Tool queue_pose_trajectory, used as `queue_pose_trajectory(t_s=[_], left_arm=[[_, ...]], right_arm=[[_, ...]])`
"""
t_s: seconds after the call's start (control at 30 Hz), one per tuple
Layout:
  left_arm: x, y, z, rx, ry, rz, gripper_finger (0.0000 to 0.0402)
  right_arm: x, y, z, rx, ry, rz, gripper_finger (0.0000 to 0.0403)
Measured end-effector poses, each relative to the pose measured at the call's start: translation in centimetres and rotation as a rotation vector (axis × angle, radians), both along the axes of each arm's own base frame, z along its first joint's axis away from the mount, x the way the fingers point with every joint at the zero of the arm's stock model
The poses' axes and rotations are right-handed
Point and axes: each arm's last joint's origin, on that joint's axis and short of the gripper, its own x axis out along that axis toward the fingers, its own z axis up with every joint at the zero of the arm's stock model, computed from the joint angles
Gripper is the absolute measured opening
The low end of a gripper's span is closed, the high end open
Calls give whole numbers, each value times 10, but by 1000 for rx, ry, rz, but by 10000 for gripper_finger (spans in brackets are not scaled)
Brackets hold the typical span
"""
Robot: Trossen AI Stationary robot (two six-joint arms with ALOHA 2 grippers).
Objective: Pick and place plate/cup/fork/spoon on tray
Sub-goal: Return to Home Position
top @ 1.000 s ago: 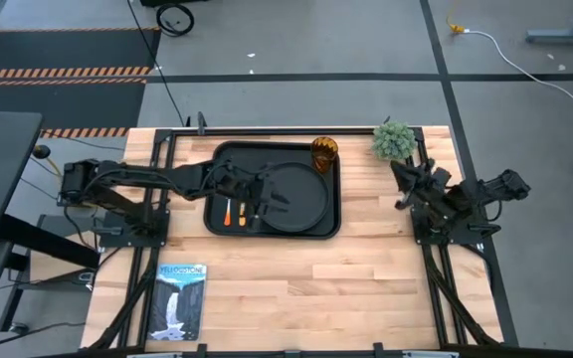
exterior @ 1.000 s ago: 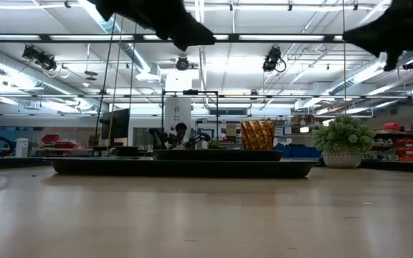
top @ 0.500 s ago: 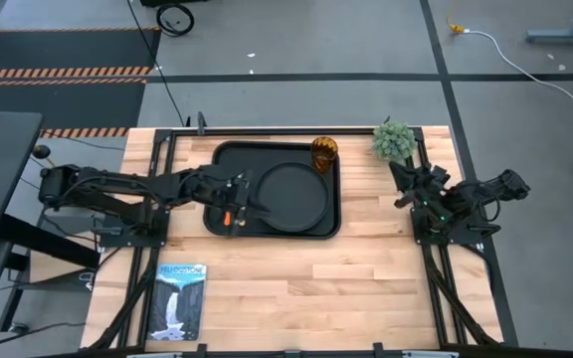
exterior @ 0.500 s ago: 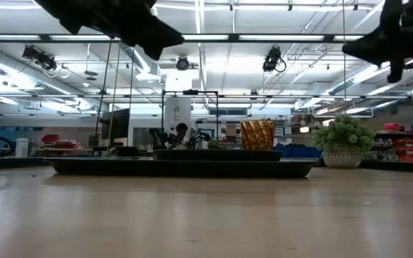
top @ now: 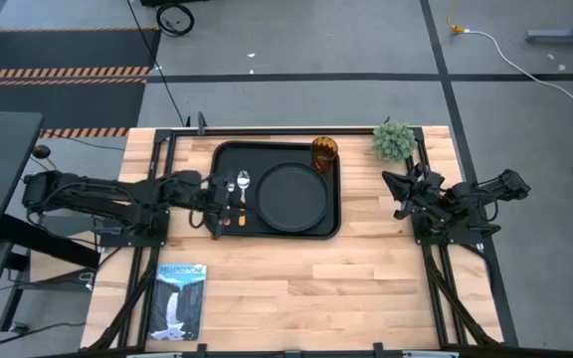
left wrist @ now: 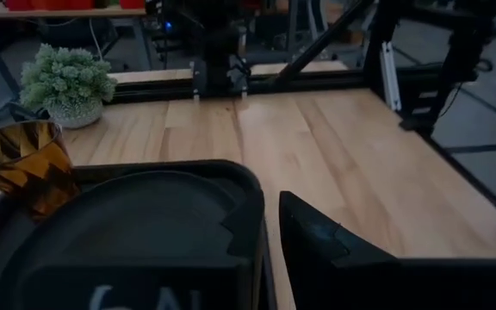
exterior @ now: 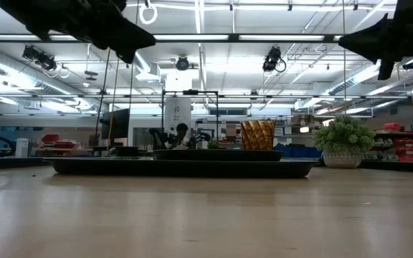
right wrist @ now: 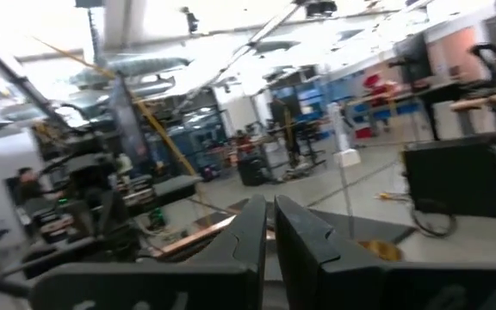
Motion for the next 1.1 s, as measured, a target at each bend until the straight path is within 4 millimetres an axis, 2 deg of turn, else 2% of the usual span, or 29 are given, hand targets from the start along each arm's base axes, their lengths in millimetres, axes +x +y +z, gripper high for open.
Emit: queue_pose_trajectory(t_s=[0.4,0.63,0.97,1.1], left_arm=[[-33,-3,-10,-54,-98,9,46],[-51,-2,-19,-67,-154,60,46],[-72,1,-47,-83,-221,199,45],[-77,0,-48,-99,-225,198,40]], right_arm=[[2,6,3,-93,-38,206,32],[2,5,2,-86,-28,187,32],[3,3,-2,12,-25,153,32],[3,3,-2,33,-36,155,32]])
